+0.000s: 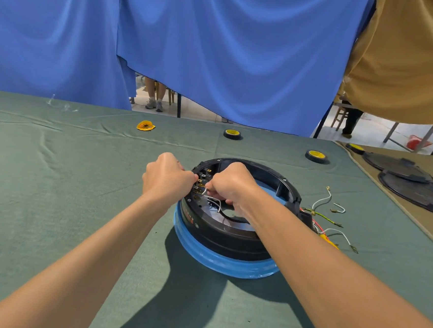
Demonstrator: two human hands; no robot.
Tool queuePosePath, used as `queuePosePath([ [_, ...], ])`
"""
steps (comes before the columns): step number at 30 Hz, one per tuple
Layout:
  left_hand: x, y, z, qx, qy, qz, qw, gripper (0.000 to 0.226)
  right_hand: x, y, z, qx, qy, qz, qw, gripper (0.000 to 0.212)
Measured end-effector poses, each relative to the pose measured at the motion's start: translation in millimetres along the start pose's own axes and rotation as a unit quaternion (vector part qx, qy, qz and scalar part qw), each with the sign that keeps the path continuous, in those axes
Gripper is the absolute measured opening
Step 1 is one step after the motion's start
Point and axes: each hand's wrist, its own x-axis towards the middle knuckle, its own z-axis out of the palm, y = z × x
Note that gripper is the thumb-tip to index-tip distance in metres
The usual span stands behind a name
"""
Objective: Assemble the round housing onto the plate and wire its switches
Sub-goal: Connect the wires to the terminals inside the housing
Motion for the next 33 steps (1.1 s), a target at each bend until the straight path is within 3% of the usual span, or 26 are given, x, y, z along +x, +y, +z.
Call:
queuePosePath([
  [4, 0, 2, 3, 0.043, -0.004, 0.025, 0.999, 0.019, -8, 8, -20, -0.018, -0.008, -0.081, 0.997, 0.017],
  [9, 6, 10, 11, 0.074, -0.026, 0.068, 0.995, 0.025, -16, 36, -59, -0.054, 0.112, -0.176, 0.977, 0.02],
  [16, 8, 25, 40, 0.272, -0.063, 0.111, 0.954, 0.044, -4, 96, -122, -0.007, 0.235, -0.157, 0.959, 0.014],
  [20, 13, 24, 48, 0.319, -0.056, 0.158, 0.933, 0.044, 10, 134, -147, 0.011, 0.238, -0.107, 0.965, 0.013],
  [27, 28, 18, 46, 0.326, -0.056, 0.2, 0.922, 0.043, 31, 185, -160, -0.144, 0.159, -0.062, 0.975, 0.011],
  [31, 28, 16, 48, 0.339, -0.055, 0.208, 0.916, 0.044, 38, 194, -157, -0.174, 0.197, -0.119, 0.957, 0.024],
  [33, 28, 17, 48, 0.34, -0.054, 0.209, 0.915, 0.044, 42, 193, -153, -0.25, 0.187, -0.183, 0.932, 0.029],
])
